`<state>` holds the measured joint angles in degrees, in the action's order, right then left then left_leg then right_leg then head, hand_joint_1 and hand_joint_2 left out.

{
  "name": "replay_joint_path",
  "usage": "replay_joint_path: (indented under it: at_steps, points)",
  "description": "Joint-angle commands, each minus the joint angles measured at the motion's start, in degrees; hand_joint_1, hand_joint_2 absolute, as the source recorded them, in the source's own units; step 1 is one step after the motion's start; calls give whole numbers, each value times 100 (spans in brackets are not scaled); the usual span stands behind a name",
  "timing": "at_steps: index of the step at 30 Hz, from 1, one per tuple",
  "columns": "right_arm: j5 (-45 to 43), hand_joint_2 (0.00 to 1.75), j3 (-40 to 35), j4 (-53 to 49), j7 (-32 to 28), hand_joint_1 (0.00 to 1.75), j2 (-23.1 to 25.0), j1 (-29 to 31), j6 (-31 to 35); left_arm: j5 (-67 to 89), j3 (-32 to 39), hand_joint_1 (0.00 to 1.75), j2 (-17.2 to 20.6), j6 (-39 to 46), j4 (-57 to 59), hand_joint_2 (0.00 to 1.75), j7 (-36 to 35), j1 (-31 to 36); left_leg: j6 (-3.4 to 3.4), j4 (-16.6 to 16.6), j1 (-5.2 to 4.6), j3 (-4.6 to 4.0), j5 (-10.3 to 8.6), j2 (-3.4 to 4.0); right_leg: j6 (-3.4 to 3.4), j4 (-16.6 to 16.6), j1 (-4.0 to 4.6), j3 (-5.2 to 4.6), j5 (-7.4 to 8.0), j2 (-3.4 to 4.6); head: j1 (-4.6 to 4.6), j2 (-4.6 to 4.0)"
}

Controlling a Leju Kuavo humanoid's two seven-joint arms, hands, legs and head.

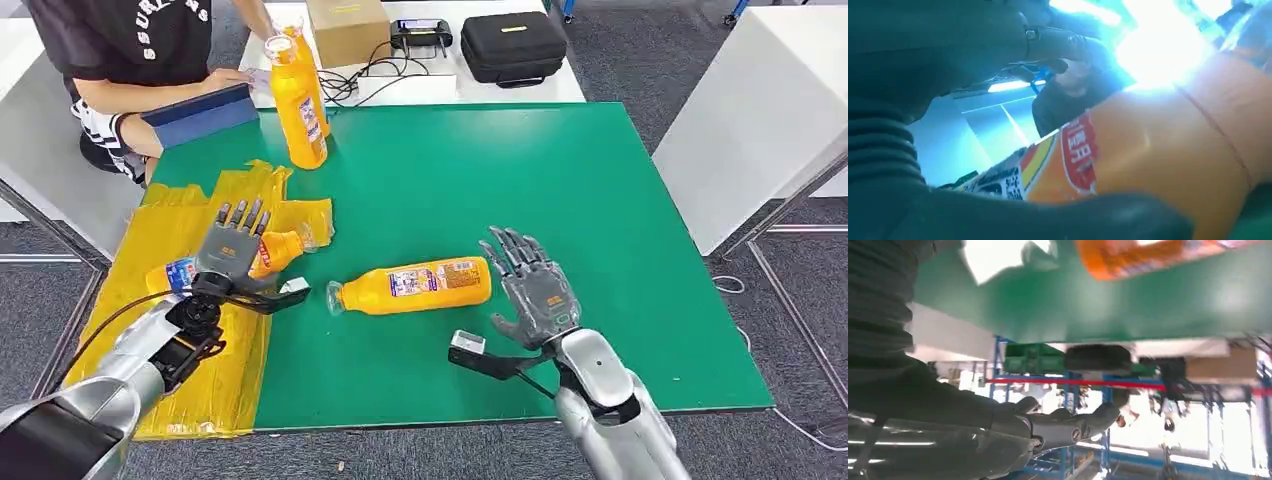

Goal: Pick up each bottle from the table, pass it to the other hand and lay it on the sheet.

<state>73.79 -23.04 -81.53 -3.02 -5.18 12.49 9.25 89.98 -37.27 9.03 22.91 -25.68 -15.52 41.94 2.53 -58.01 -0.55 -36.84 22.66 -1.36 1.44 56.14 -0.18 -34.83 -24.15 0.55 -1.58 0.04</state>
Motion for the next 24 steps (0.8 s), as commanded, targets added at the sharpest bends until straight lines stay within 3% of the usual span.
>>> replay_joint_path:
  at_steps: [1, 3, 4, 5, 7, 9, 10, 11, 12, 13, 14, 16, 17, 19, 21, 24]
  points:
    - [110, 175, 180, 809, -68, 0, -328, 426, -201, 2, 171, 0, -189, 111, -306, 0, 101, -52, -9, 2, -1, 19, 7, 8, 1, -6, 0, 21, -5, -2, -2, -2]
    - [113, 175, 170, 835, -70, 0, -292, 438, -204, 2, 176, 0, -174, 91, -334, 0, 110, -61, -10, 1, -1, 17, 6, 4, 1, -5, 1, 21, -5, -5, 0, 0]
    - [114, 175, 167, 835, -71, 0, -282, 436, -203, 2, 181, 0, -166, 89, -342, 0, 113, -64, -23, -2, 2, 55, 23, 10, 0, -6, 5, 62, -22, -12, 0, 0]
    - [114, 175, 167, 835, -71, 0, -282, 436, -203, 2, 181, 0, -166, 89, -342, 0, 113, -64, -13, 1, -1, 25, 10, 12, -1, -5, 1, 27, -7, 0, -2, 0]
    - [233, 175, 148, 1079, -21, 0, -356, 521, -328, -812, 1389, 0, -534, 556, -825, 0, 1631, -377, -15, 1, 1, 31, 13, 18, -1, -6, 2, 33, -9, -1, -2, 0]
    - [296, 175, 135, 1285, 10, 0, -386, 587, -391, -1764, 1903, 0, -782, 364, -1241, 0, 2707, -576, -17, 1, 1, 34, 14, 15, -1, -5, 2, 37, -12, -5, -2, 0]
    - [355, 175, 85, 1616, 22, 0, -430, 696, -504, -3034, 2359, 0, -952, -263, -2014, 0, 4076, -900, -12, 3, -2, 30, 9, 2, 2, -7, -1, 35, -11, -16, -2, 0]
    - [398, 175, 3, 1807, 13, 0, -471, 782, -597, -3721, 2504, 0, -1025, -669, -2478, 0, 4657, -1100, -11, 4, -2, 26, 8, 4, 2, -8, -1, 29, -9, -12, -2, 0]
    - [419, 175, -120, 2241, -139, 0, -463, 988, -626, -4927, 2539, 0, -1024, -1459, -3474, 175, 5550, -1548, -12, 5, -1, 37, 11, 2, 4, -14, 0, 43, -12, -17, -6, -2]
    - [324, 175, -164, 2625, -301, 0, -383, 1179, -566, -6562, 1902, 0, -674, -2096, -4847, 175, 5552, -1946, -5, 7, -5, 28, 7, -3, 7, -15, -4, 35, -8, -19, -6, 0]
    - [290, 175, -220, 2971, -387, 0, -292, 1366, -445, -7492, 1791, 0, -490, -2304, -5454, 175, 5552, -2174, -8, 4, -3, 39, 14, 5, 8, -15, -2, 45, -13, -14, -2, 0]
    - [248, 175, -265, 3320, -420, 0, -128, 1572, -290, -8295, 1884, 0, -479, -2689, -6307, 175, 5552, -2458, -9, -3, -3, 38, 24, 42, 6, -11, -2, 34, -9, 25, -4, 0]
    - [214, 175, -313, 3567, -476, 0, -48, 1681, -158, -8563, 2103, 0, -577, -3004, -6644, 175, 5552, -2580, -5, -5, 0, 0, 13, 31, 5, -4, 2, 9, -1, 19, 18, -2]
    - [155, 175, -386, 3792, -530, 0, 53, 1787, 0, -8834, 2488, 0, -834, -3629, -6889, 175, 5552, -2661, -17, -10, 2, 38, 41, 101, 0, -1, 3, 29, -7, 78, 9, 0]
    - [55, 175, -429, 3964, -599, 0, 189, 1886, 157, -9015, 2977, 0, -1191, -4338, -7083, 175, 5552, -2725, -25, -11, -7, 59, 50, 92, -7, 6, 0, 50, -16, 66, 9, 0]
    - [23, 175, -476, 4050, -618, 0, 294, 1942, 196, -9076, 3197, 0, -1376, -4670, -7135, 175, 5552, -2769, -17, -12, 1, 24, 31, 57, -8, 2, 6, 20, -5, 39, 7, -2]
